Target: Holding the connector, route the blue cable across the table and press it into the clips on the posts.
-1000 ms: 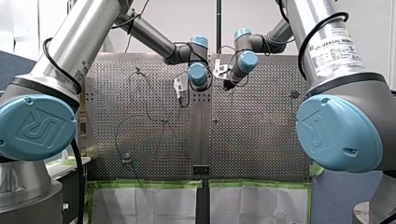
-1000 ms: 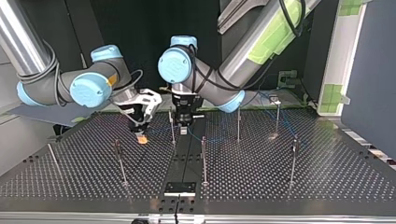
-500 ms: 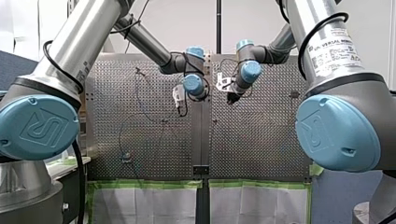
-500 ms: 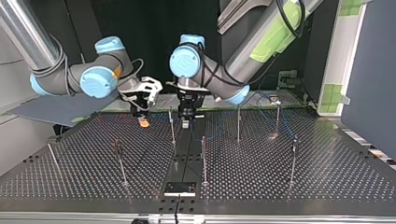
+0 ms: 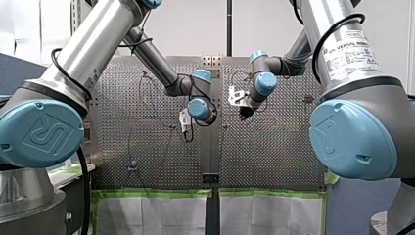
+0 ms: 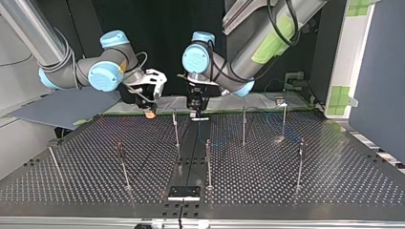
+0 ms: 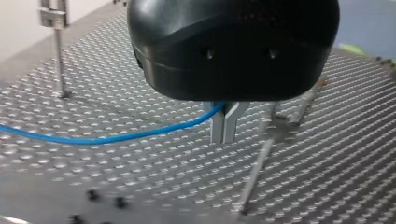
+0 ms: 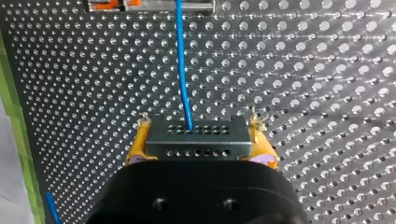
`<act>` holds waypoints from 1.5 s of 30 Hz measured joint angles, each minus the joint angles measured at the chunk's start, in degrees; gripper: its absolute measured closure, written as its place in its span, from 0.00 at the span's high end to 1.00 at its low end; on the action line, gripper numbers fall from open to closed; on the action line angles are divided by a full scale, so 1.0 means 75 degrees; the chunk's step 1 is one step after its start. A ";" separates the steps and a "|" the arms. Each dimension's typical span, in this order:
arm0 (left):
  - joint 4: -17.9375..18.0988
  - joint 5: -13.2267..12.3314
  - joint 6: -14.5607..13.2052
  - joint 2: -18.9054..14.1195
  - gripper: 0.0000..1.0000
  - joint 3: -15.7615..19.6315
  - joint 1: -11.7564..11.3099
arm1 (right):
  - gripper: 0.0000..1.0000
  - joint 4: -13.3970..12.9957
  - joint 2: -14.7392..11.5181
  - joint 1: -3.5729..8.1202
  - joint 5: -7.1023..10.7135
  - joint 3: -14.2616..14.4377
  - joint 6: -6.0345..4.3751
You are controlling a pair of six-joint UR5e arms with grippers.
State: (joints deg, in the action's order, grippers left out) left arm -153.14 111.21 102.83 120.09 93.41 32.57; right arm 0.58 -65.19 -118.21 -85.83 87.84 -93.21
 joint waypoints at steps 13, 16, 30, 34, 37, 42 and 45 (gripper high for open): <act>0.0898 -0.0483 0.0231 0.0302 0.00 0.0899 -0.0046 | 0.00 -0.0518 0.0012 0.0042 0.0077 0.0370 -0.0073; 0.1102 -0.0658 0.0274 0.0317 0.00 0.1008 -0.0055 | 0.00 -0.0710 0.0020 0.0060 0.0143 0.0386 -0.0100; 0.1256 -0.1165 0.0406 0.0375 0.00 0.0482 -0.0153 | 0.00 -0.1183 0.0400 0.0247 0.0269 0.0401 -0.0212; 0.1106 -0.1163 0.0313 0.0527 0.00 0.0319 -0.0198 | 0.00 -0.1428 0.0428 0.0359 0.0369 0.0401 -0.0337; 0.0962 -0.1138 0.0274 0.0695 0.00 0.0149 -0.0237 | 0.00 -0.1598 0.0456 0.0444 0.0500 0.0401 -0.0435; 0.0892 -0.1134 0.0252 0.1035 0.00 -0.0192 -0.0299 | 0.00 -0.1727 0.0582 0.0567 0.0622 0.0401 -0.0486; 0.0869 -0.1158 0.0248 0.1228 0.00 -0.0394 -0.0334 | 0.00 -0.1793 0.0661 0.0624 0.0649 0.0402 -0.0495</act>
State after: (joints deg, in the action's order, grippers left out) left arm -146.62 102.53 104.69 129.30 90.45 30.07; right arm -12.87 -60.23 -113.53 -80.96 90.85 -96.93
